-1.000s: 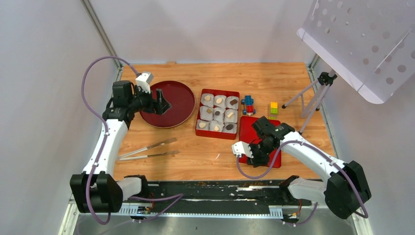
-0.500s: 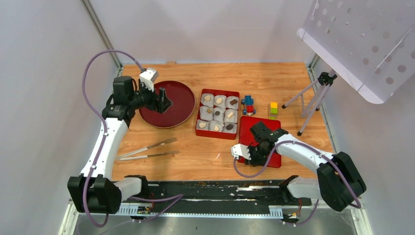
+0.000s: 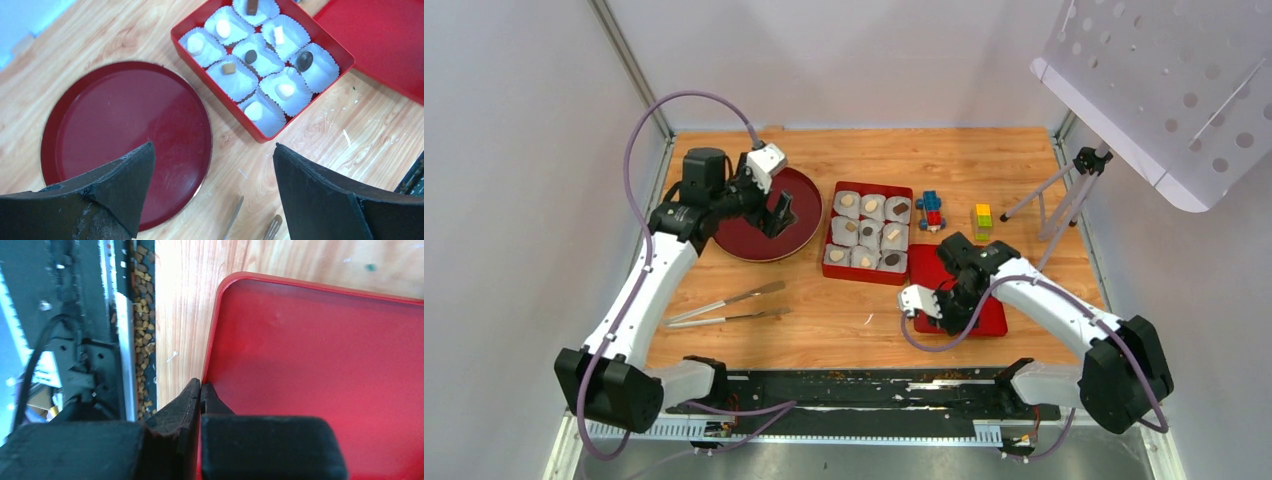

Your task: Pack the chocolate

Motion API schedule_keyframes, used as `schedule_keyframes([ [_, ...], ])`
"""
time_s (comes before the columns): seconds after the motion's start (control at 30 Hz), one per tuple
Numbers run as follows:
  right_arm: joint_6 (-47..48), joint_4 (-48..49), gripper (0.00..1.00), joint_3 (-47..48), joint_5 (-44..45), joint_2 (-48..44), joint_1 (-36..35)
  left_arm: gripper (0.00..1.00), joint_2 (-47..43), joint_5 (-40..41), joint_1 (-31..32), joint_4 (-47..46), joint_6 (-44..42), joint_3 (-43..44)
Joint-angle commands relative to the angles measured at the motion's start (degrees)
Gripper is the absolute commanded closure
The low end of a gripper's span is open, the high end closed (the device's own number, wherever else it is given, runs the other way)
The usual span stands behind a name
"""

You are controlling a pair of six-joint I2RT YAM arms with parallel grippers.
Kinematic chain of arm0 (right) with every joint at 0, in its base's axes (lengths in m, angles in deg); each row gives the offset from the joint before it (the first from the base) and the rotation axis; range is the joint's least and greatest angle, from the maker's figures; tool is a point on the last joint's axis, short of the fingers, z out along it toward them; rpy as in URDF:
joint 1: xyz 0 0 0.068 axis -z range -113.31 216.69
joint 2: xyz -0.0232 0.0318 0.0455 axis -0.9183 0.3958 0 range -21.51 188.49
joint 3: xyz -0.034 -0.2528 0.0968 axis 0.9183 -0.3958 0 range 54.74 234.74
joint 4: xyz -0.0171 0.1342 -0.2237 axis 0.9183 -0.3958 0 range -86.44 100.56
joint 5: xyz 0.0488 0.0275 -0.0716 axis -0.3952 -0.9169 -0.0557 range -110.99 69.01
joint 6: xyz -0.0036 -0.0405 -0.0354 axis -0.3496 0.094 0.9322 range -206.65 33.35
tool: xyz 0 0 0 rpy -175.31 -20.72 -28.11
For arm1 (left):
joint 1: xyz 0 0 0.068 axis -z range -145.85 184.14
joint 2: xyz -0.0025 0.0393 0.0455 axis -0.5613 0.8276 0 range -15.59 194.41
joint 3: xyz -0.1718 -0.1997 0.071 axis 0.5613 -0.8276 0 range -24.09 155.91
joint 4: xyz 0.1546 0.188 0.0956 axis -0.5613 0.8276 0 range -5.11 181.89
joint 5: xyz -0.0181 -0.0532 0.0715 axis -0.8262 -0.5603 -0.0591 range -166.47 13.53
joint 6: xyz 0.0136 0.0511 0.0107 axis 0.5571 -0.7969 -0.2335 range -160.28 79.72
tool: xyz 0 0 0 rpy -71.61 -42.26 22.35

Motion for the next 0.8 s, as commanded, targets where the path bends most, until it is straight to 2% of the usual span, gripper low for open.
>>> schedule_keyframes([
  [0.0, 2.2, -19.2, 1.00, 13.3, -5.1, -3.5, -0.1, 0.05, 1.8, -2.0, 2.7, 1.0, -6.9, 3.1],
  [0.17, 1.2, -29.4, 1.00, 26.1, -9.2, -4.1, -0.1, 0.06, 1.3, -14.3, 5.7, -2.8, -14.0, 1.7],
  [0.27, -3.2, -29.9, 1.00, 32.2, -10.8, -3.9, 0.0, 0.06, -0.8, -20.7, 9.1, -2.5, -27.1, 0.7],
  [0.4, -4.1, -29.9, 1.00, 37.5, -13.8, -3.8, 0.0, 0.04, -0.8, -25.2, 14.2, 6.1, -49.9, 2.2],
  [0.47, -6.1, -29.9, 1.00, 40.3, -15.1, -3.0, -0.1, 0.04, 0.6, -24.6, 17.2, 10.9, -60.6, 3.0],
  [0.57, -8.0, -29.8, 1.00, 42.9, -18.0, -2.5, -0.1, 0.07, 2.6, -22.4, 21.9, 12.1, -69.3, 2.0],
  [0.77, -8.3, -29.8, 1.00, 44.9, -21.1, -1.0, 0.0, 0.11, 3.1, -20.6, 26.3, -3.6, -73.2, -4.4],
])
